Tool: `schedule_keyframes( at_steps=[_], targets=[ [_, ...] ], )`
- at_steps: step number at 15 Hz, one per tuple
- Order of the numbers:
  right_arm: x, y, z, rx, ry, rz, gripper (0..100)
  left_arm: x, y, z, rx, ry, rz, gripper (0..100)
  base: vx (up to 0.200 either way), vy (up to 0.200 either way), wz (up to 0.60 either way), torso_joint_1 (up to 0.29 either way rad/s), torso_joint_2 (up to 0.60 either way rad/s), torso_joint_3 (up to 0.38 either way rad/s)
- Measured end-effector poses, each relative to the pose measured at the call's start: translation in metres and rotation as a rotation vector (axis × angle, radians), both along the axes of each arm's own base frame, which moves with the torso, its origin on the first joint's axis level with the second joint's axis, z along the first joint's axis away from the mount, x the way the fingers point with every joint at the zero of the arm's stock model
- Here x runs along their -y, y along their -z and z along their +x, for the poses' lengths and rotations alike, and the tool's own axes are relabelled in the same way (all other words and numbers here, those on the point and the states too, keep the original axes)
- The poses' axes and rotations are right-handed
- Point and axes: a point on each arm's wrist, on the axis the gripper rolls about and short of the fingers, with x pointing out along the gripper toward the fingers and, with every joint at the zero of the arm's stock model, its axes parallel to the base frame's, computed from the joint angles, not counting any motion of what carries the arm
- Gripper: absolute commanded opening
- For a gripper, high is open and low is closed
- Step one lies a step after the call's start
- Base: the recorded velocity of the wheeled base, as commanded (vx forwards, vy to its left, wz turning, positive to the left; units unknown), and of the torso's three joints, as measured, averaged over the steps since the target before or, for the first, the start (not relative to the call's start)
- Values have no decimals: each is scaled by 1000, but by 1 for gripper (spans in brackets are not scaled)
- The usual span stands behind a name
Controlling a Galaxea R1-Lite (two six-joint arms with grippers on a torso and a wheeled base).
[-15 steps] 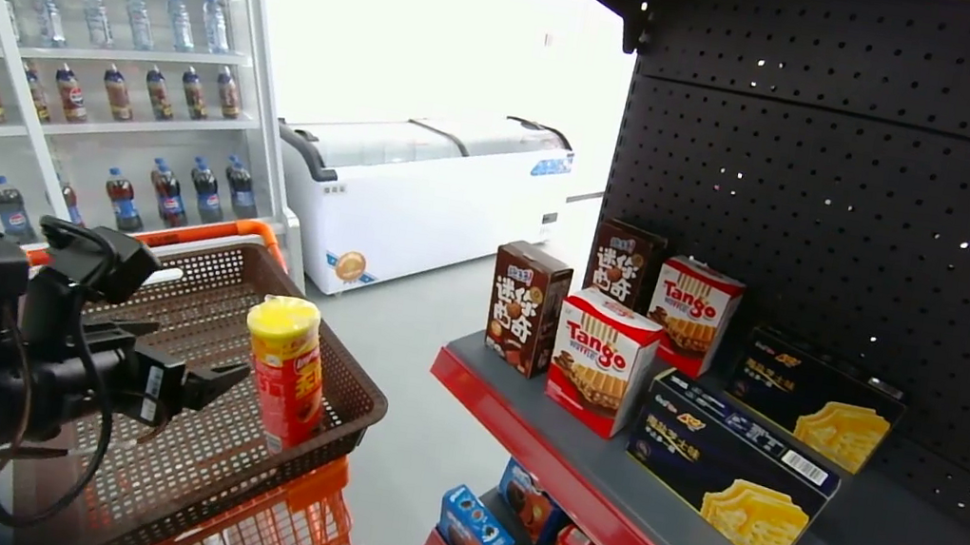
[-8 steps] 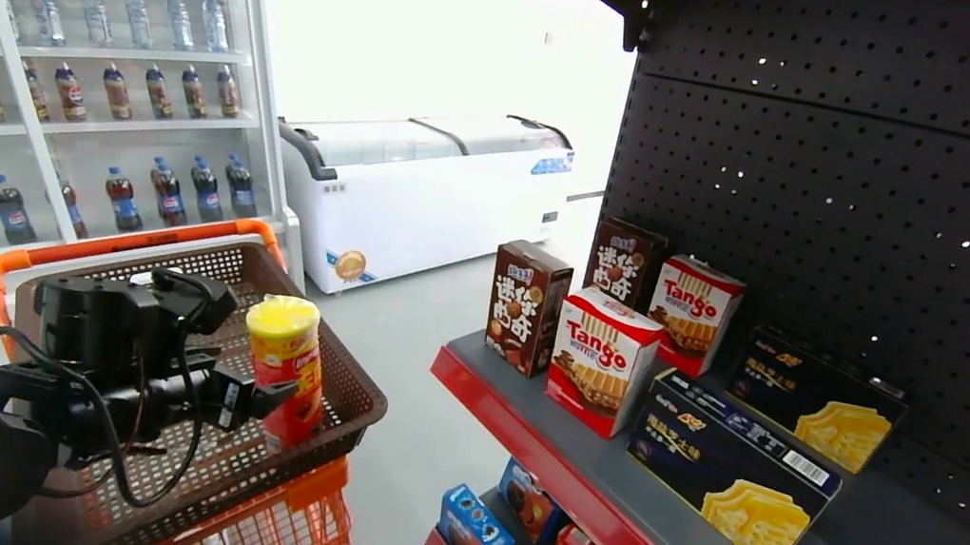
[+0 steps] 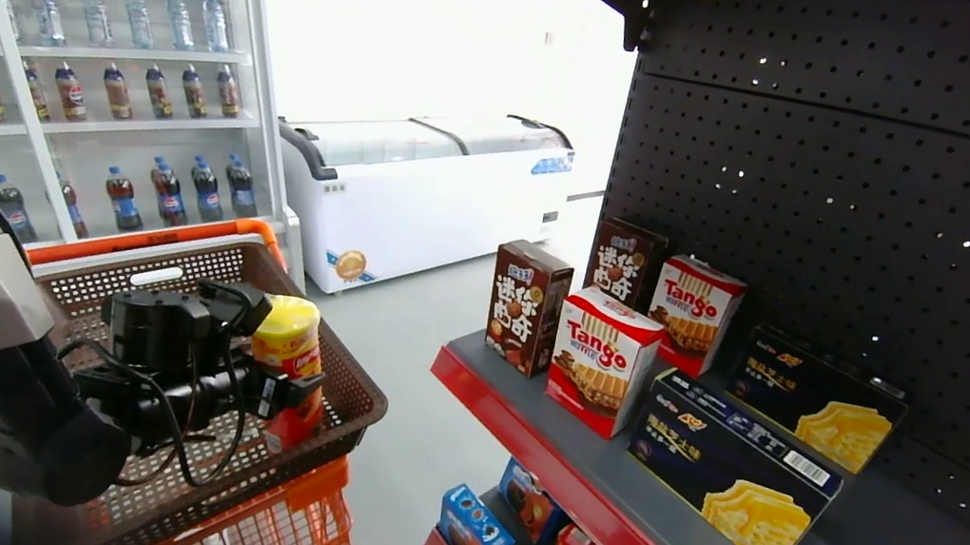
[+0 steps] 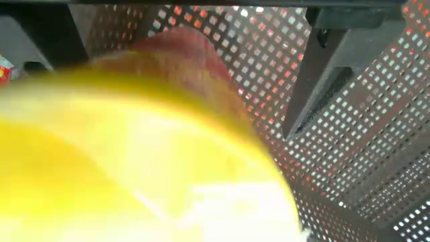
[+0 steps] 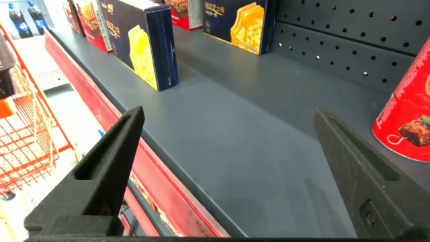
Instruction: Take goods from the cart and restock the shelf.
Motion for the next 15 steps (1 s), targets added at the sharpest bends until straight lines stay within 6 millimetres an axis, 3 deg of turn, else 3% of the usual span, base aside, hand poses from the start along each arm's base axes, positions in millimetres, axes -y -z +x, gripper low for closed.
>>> schedule_keyframes(
  at_steps=[3,4,10,13,15],
  targets=[
    [0,0,0,0,0,0,100,1,7,7,-4,-7,5,100,0,0,0,0,0,0],
    [0,0,0,0,0,0,100,1,8,8,2,-6,4,0,0,0,0,0,0,0],
    [0,0,0,0,0,0,100,6,9,8,-42,-38,87,0,0,0,0,0,0,0],
    [0,0,0,0,0,0,100,19,-24,6,10,14,51,0,0,0,0,0,0,0],
    [0,0,0,0,0,0,100,29,-56,-5,21,84,22,0,0,0,0,0,0,0]
  ],
)
